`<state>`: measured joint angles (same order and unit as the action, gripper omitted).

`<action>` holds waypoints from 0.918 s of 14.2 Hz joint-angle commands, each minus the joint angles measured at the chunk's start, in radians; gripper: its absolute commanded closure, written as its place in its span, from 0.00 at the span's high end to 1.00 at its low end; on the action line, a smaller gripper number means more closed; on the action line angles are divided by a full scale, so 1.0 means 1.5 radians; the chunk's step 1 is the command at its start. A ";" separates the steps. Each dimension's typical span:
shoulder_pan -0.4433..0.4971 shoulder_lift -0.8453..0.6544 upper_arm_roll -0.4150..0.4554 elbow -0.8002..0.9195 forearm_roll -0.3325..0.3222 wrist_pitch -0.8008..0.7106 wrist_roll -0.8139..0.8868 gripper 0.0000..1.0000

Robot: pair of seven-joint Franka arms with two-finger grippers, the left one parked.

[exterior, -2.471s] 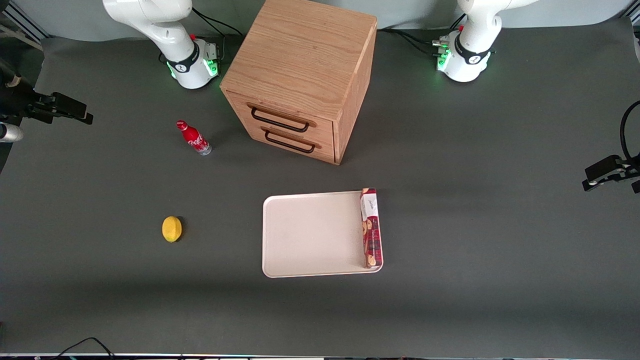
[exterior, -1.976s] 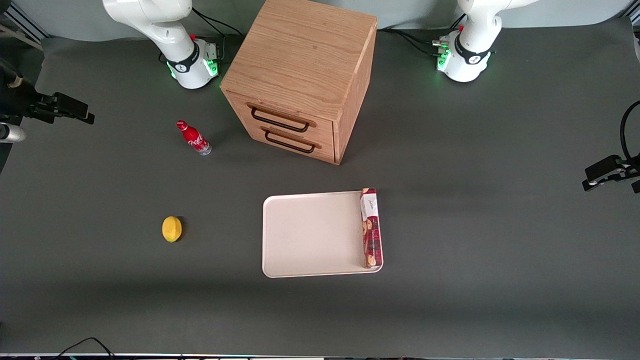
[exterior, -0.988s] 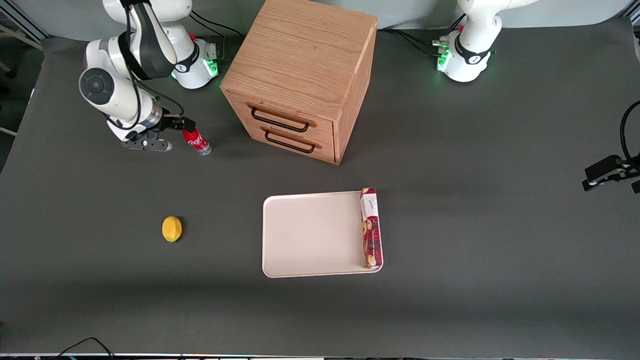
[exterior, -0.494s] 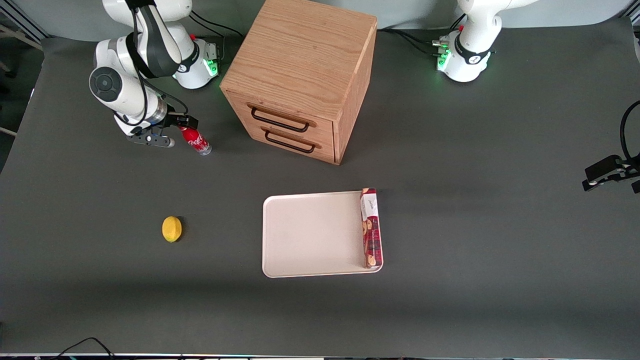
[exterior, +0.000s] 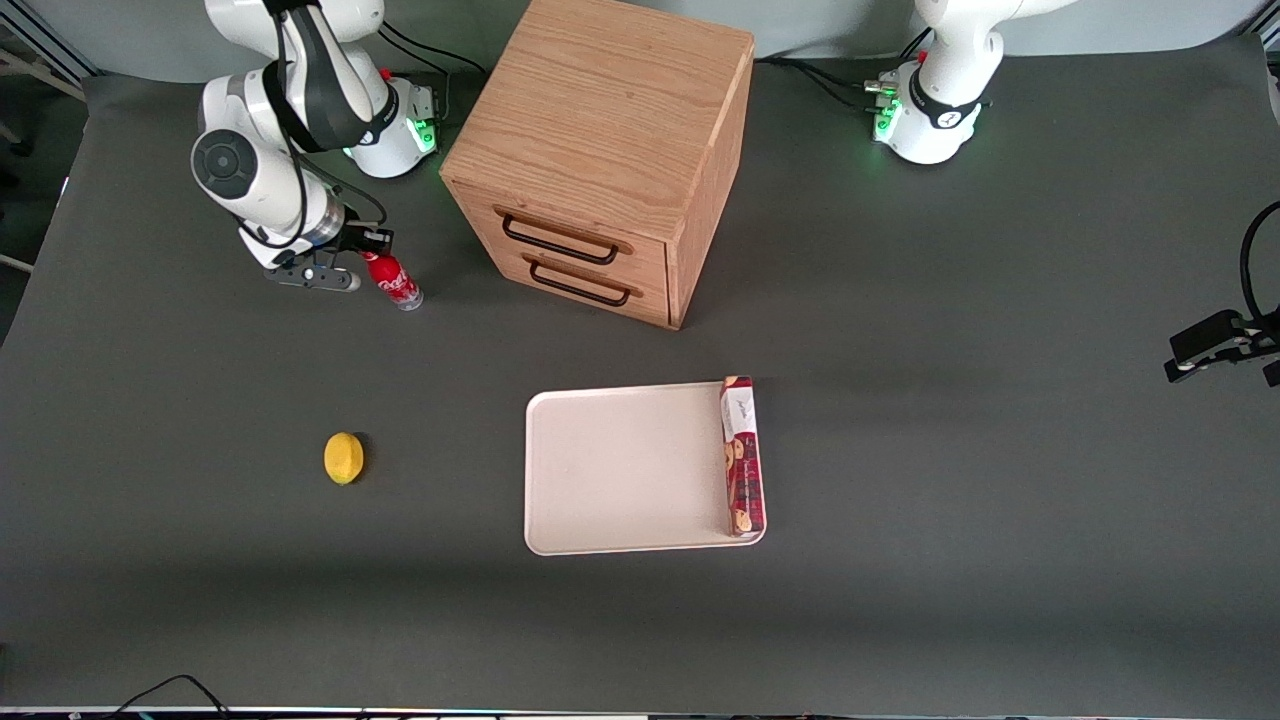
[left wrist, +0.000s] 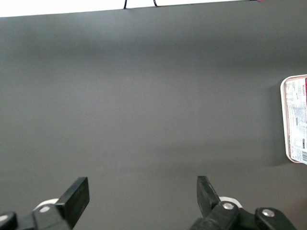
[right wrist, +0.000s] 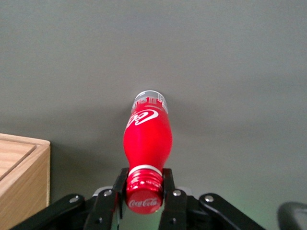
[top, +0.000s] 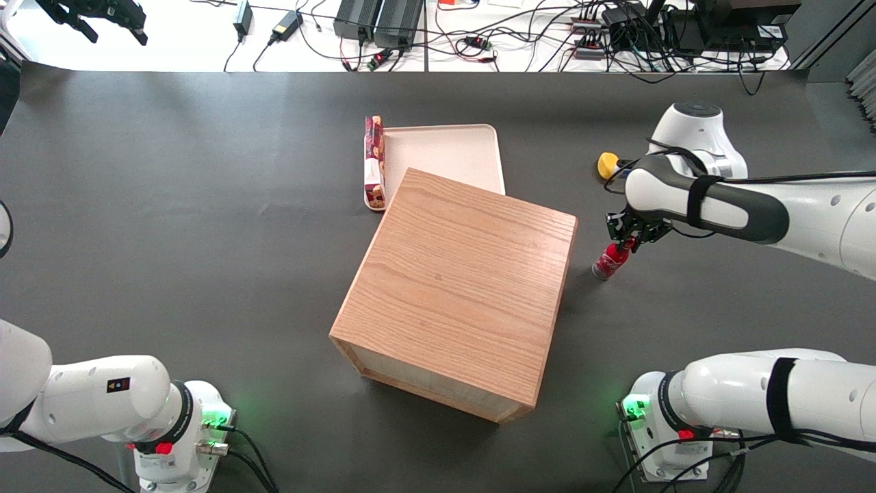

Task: Place coke bottle on tray
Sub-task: 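Lift the bottle and carry it over the white tray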

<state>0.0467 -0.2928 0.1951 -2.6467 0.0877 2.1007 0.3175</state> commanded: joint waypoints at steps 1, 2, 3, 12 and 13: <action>-0.004 -0.022 0.008 0.007 0.010 -0.005 0.012 0.00; -0.004 -0.022 0.008 0.029 0.009 -0.032 0.010 0.00; -0.005 -0.020 0.007 0.072 0.009 -0.074 0.003 0.00; -0.004 0.180 -0.050 0.685 0.003 -0.474 -0.072 0.00; 0.000 0.234 -0.046 0.770 0.004 -0.503 -0.068 0.00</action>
<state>0.0388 -0.1757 0.1114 -1.8177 0.0863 1.4718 0.2228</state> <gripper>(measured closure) 0.683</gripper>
